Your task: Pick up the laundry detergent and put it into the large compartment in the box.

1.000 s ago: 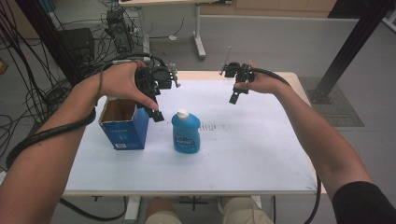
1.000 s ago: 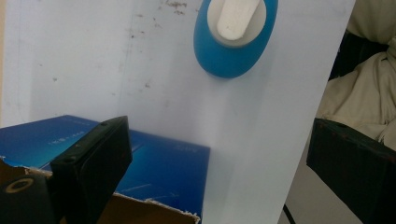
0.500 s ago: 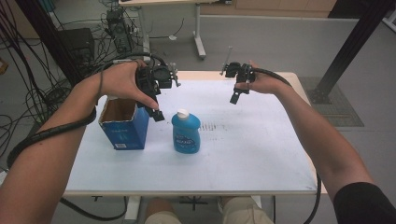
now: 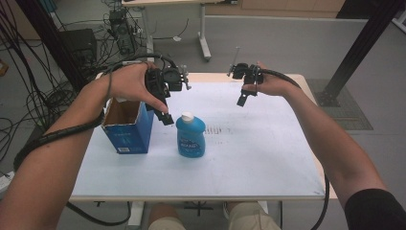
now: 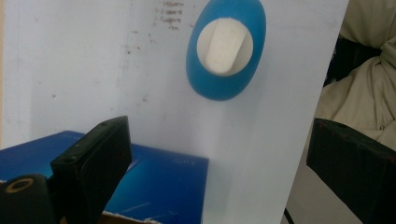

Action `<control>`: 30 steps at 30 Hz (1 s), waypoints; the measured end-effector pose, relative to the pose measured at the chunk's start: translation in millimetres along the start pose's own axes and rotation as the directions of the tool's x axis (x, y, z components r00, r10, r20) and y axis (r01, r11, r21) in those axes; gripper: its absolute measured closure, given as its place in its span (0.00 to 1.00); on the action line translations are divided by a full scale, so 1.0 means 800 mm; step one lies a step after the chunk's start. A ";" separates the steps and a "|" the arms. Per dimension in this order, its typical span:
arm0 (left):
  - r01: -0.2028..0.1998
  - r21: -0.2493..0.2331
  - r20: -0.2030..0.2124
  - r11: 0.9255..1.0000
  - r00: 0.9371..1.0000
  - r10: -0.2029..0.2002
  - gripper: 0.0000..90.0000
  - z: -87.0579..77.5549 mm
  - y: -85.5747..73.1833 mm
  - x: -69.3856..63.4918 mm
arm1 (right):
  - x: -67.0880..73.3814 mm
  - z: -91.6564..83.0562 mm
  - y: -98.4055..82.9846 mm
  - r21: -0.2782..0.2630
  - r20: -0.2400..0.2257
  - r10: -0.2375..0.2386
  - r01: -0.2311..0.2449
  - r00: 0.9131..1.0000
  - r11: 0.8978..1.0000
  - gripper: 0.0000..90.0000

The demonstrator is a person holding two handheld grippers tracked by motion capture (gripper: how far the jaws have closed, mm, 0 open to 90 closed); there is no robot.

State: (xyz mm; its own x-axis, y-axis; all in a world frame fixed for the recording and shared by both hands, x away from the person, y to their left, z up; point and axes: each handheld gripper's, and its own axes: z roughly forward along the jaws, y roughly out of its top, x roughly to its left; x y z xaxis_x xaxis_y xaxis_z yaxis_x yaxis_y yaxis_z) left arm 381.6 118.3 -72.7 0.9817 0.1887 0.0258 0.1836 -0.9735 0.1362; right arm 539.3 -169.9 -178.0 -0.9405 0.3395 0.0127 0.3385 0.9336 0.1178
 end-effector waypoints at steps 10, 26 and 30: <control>-0.036 0.005 0.004 0.999 0.999 0.036 0.08 0.002 0.027 -0.001 | -0.002 0.000 -0.008 -0.010 -0.004 0.006 -0.006 1.000 1.000 0.05; -0.094 0.026 0.018 0.995 0.995 0.094 0.08 0.014 0.072 -0.003 | -0.002 -0.008 -0.015 -0.019 0.000 0.007 -0.007 1.000 1.000 0.05; -0.091 0.030 0.022 0.995 0.996 0.090 0.08 0.016 0.073 -0.003 | -0.002 -0.010 -0.017 -0.019 -0.001 0.006 -0.006 1.000 1.000 0.05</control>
State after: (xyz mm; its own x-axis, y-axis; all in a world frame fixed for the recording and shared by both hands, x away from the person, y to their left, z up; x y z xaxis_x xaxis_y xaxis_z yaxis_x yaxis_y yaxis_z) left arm 390.8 59.4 -77.5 0.9952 0.0970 0.0164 0.0948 -0.9901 0.1039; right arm 536.1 -184.1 -171.7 -0.9384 0.3451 0.0146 0.3438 0.9290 0.1368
